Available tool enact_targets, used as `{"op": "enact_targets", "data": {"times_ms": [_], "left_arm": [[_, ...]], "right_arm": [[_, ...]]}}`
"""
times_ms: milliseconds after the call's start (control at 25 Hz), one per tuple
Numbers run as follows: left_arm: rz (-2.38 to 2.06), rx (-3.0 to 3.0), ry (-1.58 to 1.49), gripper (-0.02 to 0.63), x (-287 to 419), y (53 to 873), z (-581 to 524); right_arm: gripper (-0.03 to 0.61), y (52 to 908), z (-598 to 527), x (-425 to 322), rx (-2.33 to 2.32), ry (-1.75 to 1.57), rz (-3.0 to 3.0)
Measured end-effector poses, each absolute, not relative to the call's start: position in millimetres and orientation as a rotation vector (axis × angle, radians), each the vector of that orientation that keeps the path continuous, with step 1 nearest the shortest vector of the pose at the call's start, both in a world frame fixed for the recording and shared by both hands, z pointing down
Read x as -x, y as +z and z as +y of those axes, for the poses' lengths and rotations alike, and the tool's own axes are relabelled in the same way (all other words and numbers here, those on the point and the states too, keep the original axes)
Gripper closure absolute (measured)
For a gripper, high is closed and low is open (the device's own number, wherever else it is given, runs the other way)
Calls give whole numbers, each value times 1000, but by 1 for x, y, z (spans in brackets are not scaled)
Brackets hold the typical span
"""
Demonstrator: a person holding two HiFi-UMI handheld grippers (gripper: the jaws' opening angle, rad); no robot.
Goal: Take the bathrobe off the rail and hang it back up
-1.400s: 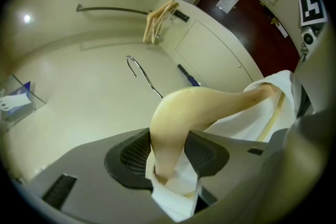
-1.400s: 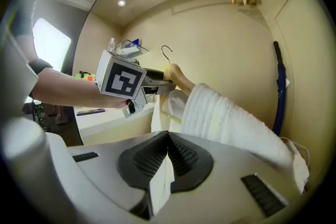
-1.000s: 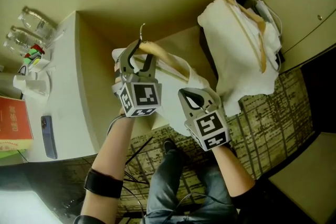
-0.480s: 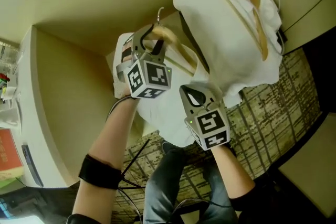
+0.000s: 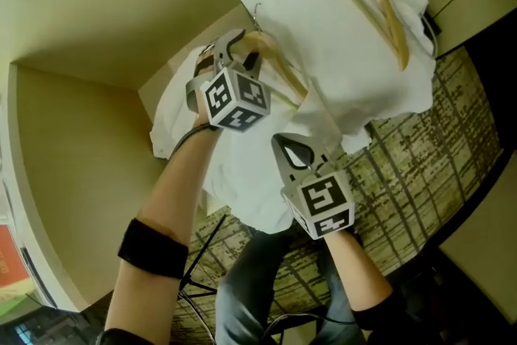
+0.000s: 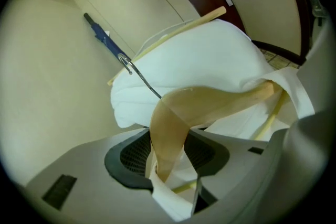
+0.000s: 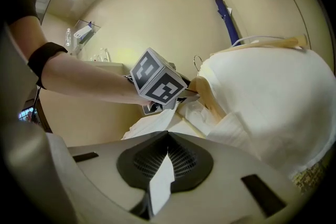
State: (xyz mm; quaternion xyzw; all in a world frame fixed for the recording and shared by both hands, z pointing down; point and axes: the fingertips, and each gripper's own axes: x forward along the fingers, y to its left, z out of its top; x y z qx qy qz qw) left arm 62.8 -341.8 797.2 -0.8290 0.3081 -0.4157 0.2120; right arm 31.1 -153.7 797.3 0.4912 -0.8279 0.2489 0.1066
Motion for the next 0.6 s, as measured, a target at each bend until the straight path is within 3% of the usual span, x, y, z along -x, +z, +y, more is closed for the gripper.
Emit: {"op": "enact_targets", "data": {"times_ms": [400,600], "left_arm": [[733,2378,-1251,408,-83,862,-348],[694,2334,-1303,375,-81,875,-345]], "right_arm": [[552,821,-148,-57,-1484,748,-2400],[552,821,-147,-60,-1488,735,-2392]]}}
